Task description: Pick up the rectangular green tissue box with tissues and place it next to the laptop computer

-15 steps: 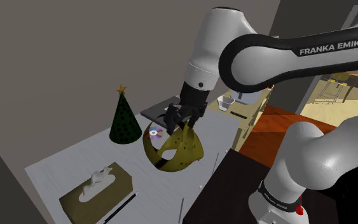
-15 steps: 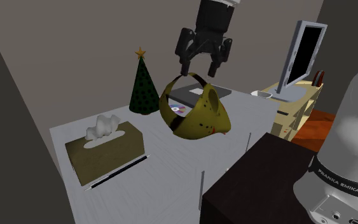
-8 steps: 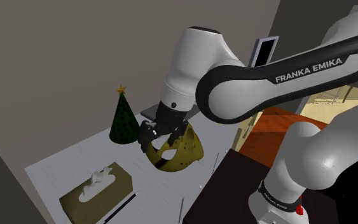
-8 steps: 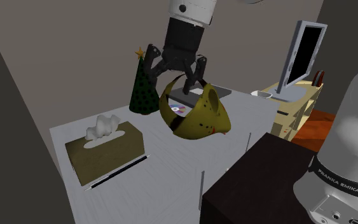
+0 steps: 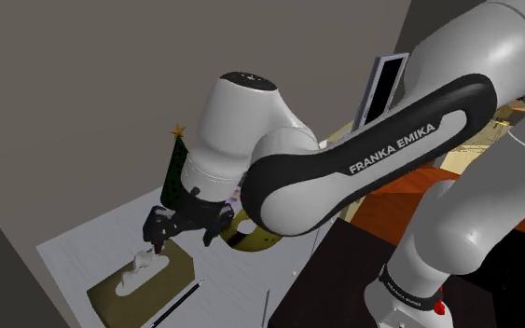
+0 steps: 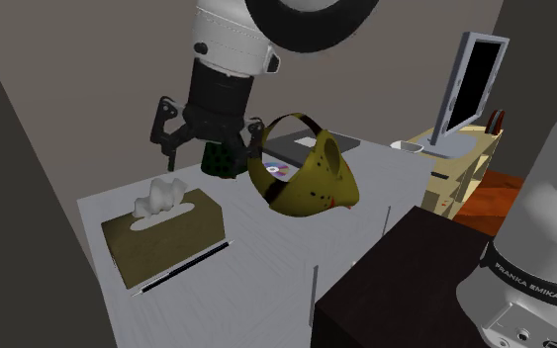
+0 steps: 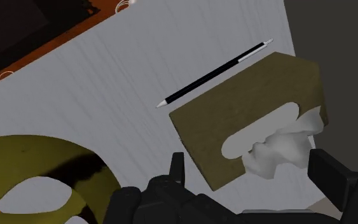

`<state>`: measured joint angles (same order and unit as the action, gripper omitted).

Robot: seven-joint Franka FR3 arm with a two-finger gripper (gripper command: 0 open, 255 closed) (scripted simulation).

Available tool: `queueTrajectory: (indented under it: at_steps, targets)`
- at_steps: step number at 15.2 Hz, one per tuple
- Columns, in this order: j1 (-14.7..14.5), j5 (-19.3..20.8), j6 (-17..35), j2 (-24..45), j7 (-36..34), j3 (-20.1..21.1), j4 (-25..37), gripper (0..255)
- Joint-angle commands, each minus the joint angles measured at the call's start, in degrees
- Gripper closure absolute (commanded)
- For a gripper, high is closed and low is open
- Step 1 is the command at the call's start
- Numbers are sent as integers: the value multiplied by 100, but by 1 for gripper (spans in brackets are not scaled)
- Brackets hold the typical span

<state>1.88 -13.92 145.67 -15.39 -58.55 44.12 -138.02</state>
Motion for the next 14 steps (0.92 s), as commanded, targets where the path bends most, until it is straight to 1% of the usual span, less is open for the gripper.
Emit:
queueTrajectory:
  at_steps: [1,2,3,4,5,6,7,13,14]
  targets:
    - [319,524,273,464,-698,434,272,0]
    - [506,920,387,740,-1123,670,427,0]
    - [693,1411,478,1045,-1613,902,595,0]
    - [833,2011,533,1389,-2175,1085,782,0]
    - [894,2690,541,1765,-2784,1195,991,0]
    - [819,3357,502,2143,-3375,1177,1222,0]
    - [696,3437,498,2195,-3454,1063,1265,0]
    - [221,4408,645,2823,-4118,560,1443,0]
    - [107,4628,678,2974,-4267,436,1499,0]
